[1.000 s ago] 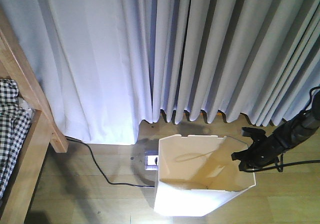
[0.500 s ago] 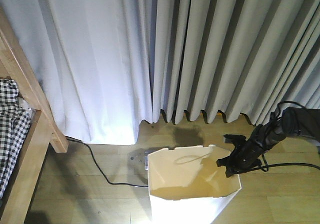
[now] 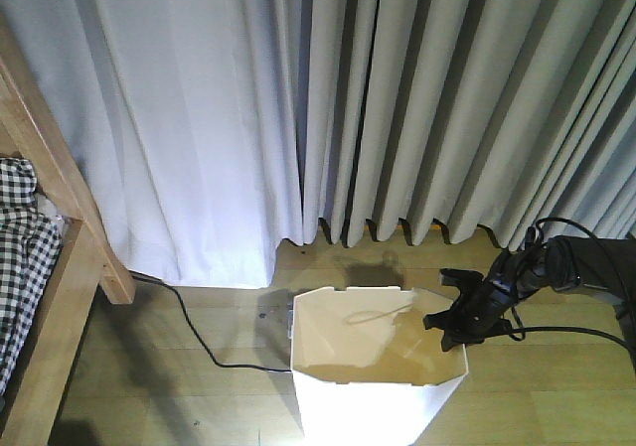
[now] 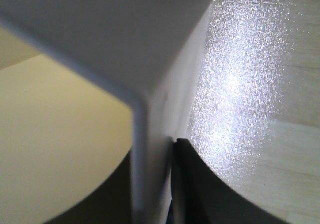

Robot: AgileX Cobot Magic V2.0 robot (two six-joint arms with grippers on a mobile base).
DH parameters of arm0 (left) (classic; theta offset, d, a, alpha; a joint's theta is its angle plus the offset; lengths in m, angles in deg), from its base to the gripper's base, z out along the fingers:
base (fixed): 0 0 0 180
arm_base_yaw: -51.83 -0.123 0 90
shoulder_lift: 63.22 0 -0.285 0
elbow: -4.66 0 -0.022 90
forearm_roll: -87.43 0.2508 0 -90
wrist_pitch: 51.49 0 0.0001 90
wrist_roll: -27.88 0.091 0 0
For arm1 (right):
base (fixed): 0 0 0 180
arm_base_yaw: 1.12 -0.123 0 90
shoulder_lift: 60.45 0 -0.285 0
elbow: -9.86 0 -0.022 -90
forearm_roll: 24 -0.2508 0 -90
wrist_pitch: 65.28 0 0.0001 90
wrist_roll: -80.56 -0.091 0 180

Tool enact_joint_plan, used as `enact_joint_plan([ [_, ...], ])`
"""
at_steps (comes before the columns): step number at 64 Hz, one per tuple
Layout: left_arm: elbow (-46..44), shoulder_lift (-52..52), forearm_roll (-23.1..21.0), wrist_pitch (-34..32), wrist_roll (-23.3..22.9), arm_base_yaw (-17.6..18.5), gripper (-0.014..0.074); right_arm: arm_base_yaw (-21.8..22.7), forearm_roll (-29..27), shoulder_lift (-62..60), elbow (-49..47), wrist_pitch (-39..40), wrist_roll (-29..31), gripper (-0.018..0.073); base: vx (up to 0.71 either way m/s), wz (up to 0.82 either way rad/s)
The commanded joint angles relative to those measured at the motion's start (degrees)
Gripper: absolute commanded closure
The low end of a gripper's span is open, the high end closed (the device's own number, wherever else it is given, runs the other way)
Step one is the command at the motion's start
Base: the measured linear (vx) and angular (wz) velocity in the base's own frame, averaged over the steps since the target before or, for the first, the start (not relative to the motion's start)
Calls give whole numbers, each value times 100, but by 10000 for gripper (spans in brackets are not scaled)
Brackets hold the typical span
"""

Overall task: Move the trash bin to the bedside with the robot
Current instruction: 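Lower the bin to the floor with the right gripper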

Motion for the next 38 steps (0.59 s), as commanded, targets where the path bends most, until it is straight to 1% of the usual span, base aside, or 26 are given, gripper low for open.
enact_joint_plan([
  [1, 107, -80, -16, -398, -25, 12, 602, -75, -171, -316, -219, -541, -46, 432, 0, 0],
  [10, 107, -80, -16, -398, -25, 12, 602, -67, -53, -236, -356, -596, -205, 368, 0, 0],
  [22, 107, -80, -16, -398, -25, 12, 602, -67, 39, -229, -403, -617, -226, 263, 0, 0],
  [31, 107, -80, -16, -398, -25, 12, 602, -67, 70, -229, -403, -582, -226, 214, 0, 0],
  [38, 107, -80, -16, -398, -25, 12, 602, -67, 199, -229, -403, -576, -226, 181, 0, 0],
])
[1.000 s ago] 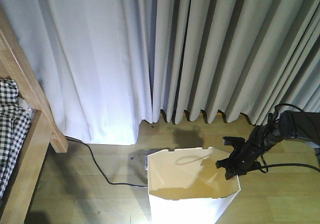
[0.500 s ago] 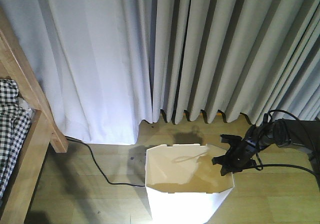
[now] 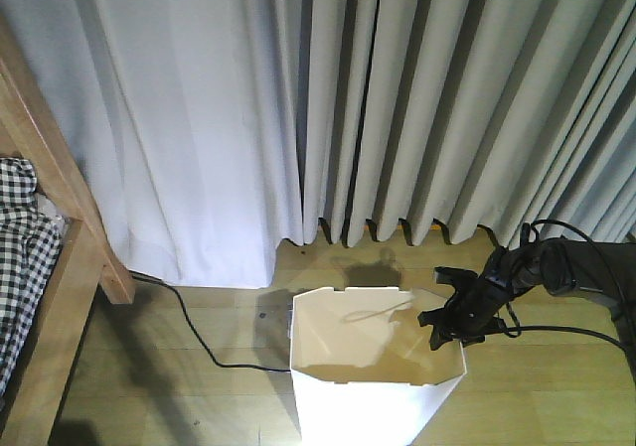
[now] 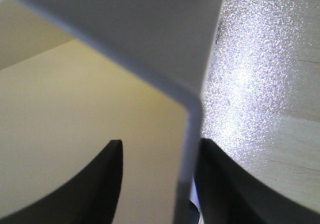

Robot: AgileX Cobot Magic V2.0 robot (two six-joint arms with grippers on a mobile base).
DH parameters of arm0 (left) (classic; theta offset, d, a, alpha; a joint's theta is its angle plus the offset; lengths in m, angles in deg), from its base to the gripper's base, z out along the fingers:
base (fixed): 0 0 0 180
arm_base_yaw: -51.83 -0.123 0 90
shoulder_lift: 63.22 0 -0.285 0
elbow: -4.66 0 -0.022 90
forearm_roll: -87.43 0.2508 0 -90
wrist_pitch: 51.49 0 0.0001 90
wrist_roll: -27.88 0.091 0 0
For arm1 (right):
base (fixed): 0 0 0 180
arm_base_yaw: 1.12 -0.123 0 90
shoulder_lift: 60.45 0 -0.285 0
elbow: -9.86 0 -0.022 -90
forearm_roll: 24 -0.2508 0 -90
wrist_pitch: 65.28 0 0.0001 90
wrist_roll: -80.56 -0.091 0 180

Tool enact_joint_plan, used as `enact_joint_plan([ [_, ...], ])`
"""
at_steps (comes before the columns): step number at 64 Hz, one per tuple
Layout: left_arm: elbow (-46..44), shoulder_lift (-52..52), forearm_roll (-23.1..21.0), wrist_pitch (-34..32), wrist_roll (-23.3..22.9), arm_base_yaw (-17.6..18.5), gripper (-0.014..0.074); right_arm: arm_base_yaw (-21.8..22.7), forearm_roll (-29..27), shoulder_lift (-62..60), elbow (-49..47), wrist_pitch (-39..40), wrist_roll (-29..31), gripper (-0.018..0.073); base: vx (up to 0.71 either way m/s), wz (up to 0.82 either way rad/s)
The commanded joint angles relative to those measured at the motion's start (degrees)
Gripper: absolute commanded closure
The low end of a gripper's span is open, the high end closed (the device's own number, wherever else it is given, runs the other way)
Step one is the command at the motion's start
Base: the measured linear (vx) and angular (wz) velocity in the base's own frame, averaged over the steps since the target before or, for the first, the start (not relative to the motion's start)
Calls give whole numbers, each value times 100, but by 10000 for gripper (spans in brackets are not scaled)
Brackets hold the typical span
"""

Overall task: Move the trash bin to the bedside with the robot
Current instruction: 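Lower the bin to the floor with the right gripper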

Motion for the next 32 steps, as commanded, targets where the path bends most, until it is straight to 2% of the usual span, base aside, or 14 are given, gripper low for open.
enact_joint_plan([
  [1, 107, -80, -16, -398, -25, 12, 602, -8, 78, -344, -85, -149, 11, 176, 0, 0],
  [18, 107, -80, -16, -398, -25, 12, 602, 3, 829, -349, -229, -162, -647, 90, 0, 0],
  [32, 107, -80, -16, -398, -25, 12, 602, 3, 843, -349, -307, -232, -687, 90, 0, 0],
])
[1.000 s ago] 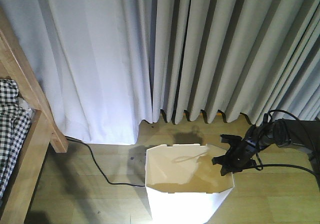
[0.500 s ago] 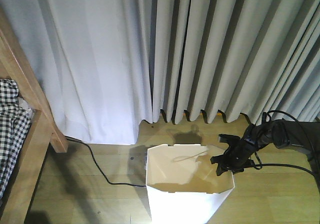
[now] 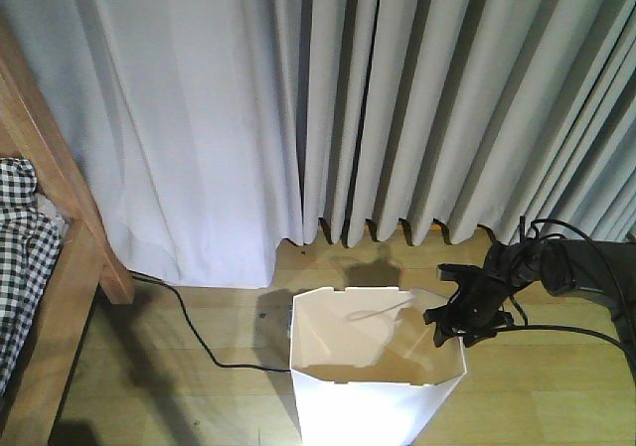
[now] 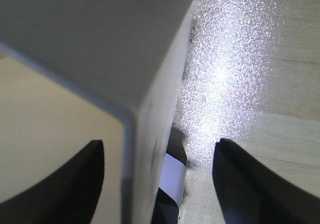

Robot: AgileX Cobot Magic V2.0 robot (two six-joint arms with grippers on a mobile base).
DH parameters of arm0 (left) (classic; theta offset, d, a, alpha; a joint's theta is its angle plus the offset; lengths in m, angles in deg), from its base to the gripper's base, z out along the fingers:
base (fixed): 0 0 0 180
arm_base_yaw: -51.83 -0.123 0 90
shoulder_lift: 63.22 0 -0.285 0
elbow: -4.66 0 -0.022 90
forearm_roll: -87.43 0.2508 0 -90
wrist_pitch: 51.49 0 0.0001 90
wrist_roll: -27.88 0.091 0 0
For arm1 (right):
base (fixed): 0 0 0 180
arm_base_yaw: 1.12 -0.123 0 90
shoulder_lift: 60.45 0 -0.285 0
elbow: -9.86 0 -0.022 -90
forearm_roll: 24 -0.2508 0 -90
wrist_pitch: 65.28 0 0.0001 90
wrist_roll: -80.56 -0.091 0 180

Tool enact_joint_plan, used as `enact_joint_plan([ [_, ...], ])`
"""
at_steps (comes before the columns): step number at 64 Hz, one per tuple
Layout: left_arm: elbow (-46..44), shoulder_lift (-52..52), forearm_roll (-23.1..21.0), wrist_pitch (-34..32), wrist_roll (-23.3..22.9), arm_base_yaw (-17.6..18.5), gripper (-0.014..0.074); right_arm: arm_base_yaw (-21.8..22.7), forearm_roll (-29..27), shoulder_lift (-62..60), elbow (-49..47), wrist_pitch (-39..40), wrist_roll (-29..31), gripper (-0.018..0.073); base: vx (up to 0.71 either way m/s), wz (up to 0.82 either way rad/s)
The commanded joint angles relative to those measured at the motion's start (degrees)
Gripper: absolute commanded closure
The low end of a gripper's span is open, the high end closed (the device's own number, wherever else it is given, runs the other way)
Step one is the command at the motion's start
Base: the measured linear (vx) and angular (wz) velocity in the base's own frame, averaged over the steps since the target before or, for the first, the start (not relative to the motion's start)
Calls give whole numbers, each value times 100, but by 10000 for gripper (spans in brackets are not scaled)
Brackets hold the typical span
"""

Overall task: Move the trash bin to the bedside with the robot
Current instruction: 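Lower the bin to the floor with the right gripper, then open the right gripper and raise it away from the bin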

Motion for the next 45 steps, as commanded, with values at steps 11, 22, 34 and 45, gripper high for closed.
enact_joint_plan([
  [11, 107, -80, -16, -398, -25, 12, 602, -3, -31, -499, -77, -174, 90, 90, 0, 0],
  [22, 107, -80, -16, -398, -25, 12, 602, -4, -50, -1138, 613, 348, 44, 90, 0, 0],
  [34, 107, -80, -16, -398, -25, 12, 602, -4, -360, -2513, 2329, 1655, 303, 90, 0, 0],
  [45, 107, -80, -16, -398, -25, 12, 602, -4, -297, -4102, 3880, 2268, 624, 90, 0, 0],
])
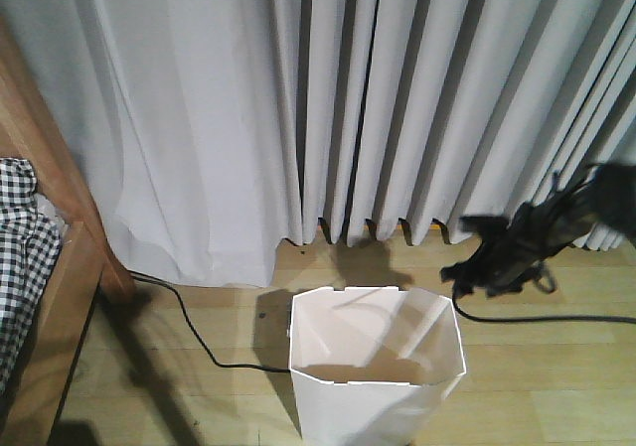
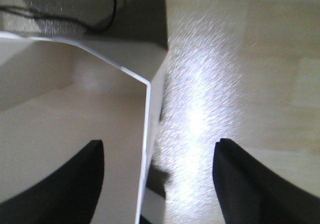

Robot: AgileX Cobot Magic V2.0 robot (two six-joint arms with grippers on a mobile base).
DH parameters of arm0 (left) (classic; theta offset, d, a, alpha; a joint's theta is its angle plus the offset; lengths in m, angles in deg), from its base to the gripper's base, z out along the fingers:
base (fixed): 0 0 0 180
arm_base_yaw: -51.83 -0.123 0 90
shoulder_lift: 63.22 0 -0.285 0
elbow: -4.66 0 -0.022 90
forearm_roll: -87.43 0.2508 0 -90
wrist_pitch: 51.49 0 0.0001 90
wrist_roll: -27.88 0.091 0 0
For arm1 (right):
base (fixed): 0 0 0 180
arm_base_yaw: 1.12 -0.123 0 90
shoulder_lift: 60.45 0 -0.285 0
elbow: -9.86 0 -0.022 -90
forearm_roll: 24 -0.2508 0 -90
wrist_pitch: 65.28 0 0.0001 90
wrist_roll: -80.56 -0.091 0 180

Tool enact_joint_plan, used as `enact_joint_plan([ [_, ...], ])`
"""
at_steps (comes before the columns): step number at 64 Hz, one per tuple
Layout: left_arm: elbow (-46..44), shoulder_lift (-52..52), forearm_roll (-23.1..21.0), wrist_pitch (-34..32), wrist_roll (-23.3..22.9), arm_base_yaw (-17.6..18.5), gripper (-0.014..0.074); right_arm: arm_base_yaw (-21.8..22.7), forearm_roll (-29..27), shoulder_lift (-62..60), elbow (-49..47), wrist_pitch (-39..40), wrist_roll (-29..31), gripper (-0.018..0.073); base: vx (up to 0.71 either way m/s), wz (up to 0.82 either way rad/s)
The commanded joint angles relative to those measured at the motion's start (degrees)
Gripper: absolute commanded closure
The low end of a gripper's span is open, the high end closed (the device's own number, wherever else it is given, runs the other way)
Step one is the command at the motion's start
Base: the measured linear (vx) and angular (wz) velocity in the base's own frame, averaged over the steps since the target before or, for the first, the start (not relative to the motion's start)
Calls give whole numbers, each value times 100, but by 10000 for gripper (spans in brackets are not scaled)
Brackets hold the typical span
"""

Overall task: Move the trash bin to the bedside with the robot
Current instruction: 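Open the right gripper and raise it away from the bin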

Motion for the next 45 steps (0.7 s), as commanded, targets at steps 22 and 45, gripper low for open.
enact_joint_plan([
  [22, 107, -80, -16, -398, -25, 12, 602, -4, -4, -4099, 2831, 802, 512, 90, 0, 0],
  [45, 107, -80, -16, -398, -25, 12, 602, -4, -16, -7589, 4198, 591, 505, 90, 0, 0],
])
